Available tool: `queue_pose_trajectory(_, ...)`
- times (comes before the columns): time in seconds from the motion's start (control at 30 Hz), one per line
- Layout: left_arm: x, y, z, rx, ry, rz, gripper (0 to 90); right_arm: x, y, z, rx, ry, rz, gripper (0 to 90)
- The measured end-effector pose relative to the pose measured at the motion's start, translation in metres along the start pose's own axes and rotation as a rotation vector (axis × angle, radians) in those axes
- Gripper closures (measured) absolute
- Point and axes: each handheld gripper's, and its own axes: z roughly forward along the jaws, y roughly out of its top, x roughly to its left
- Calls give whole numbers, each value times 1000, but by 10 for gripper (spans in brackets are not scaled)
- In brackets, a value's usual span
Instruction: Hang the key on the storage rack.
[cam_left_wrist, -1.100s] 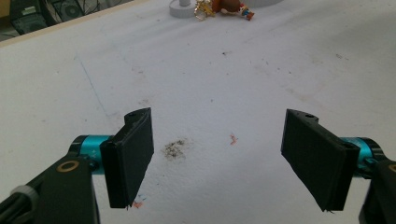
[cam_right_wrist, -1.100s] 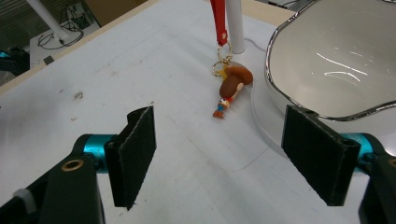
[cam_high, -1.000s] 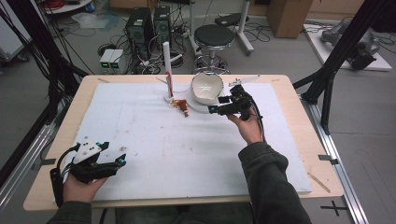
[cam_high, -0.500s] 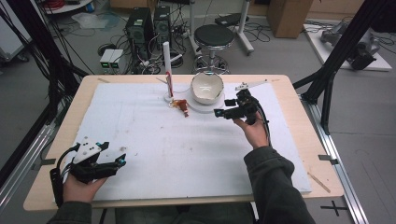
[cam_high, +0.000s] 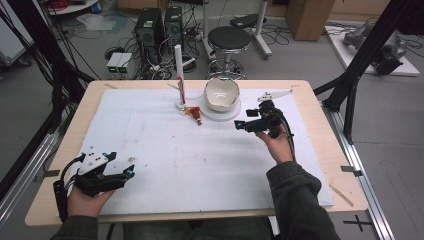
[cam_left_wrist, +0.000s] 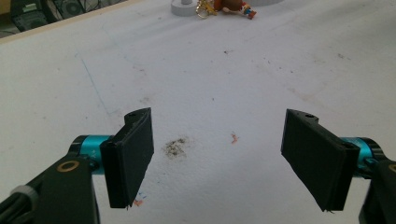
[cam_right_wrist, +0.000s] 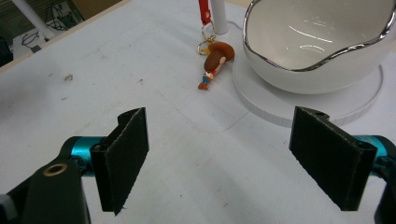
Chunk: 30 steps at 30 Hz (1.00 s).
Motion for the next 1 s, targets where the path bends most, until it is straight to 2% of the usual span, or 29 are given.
queue_pose_trajectory(1.0,1,0,0,10,1,-3,257,3,-22,-24,-16,-19,-21,156)
